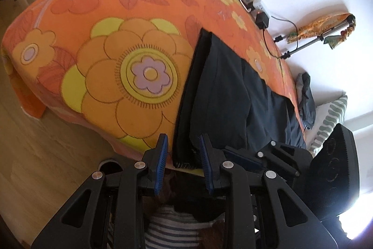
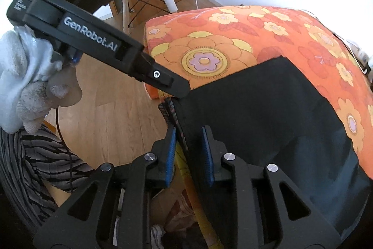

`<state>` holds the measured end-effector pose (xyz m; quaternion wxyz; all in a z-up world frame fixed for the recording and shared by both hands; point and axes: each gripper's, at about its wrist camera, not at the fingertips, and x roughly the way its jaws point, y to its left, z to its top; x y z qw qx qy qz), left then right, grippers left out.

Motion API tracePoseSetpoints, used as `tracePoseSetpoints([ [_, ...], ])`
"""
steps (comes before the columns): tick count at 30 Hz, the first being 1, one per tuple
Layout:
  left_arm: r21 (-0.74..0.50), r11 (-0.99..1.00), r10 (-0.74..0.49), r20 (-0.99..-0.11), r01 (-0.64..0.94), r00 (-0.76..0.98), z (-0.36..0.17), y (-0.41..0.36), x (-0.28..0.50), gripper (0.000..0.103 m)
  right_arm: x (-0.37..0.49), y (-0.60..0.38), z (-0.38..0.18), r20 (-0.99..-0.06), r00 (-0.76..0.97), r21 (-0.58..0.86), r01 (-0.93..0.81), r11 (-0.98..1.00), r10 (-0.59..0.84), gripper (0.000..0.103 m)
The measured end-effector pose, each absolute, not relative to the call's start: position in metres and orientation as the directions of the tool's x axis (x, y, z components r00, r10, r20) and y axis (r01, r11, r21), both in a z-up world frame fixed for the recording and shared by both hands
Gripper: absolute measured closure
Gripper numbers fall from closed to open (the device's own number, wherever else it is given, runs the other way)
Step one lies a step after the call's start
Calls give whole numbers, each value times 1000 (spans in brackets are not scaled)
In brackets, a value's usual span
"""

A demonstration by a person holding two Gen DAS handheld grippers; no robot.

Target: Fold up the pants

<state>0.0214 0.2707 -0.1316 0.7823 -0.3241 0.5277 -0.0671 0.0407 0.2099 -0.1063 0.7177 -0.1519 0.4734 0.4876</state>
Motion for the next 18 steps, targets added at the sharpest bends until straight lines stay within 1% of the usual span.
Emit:
tracePoseSetpoints([
  [2,-579,781,-452,-783,-234,426,-132,268,21,77,38,205,-105,-824,75,252,-839,482,562,72],
  [3,-579,782,-453,-782,-232,427,-132,267,21,77,37,203,-104,-821,81,250,-839,484,566,66],
  [4,-583,780,-458,-780,-230,426,-132,266,22,77,37,203,-104,-819,85,249,-839,484,568,61],
  [5,-588,776,-463,-777,-229,427,-132,265,22,77,35,203,-104,-816,89,245,-842,481,571,61],
  [11,-625,748,-491,-747,-223,448,-126,265,27,77,24,212,-106,-824,122,191,-860,473,554,61],
  [15,-645,731,-510,-733,-222,450,-125,265,29,77,18,219,-111,-835,202,88,-869,488,512,61],
  [17,-648,728,-512,-731,-224,451,-125,266,29,77,19,220,-112,-834,216,78,-865,496,507,65],
  [18,-641,733,-503,-736,-228,452,-124,267,29,77,21,220,-111,-831,209,95,-860,502,516,72],
])
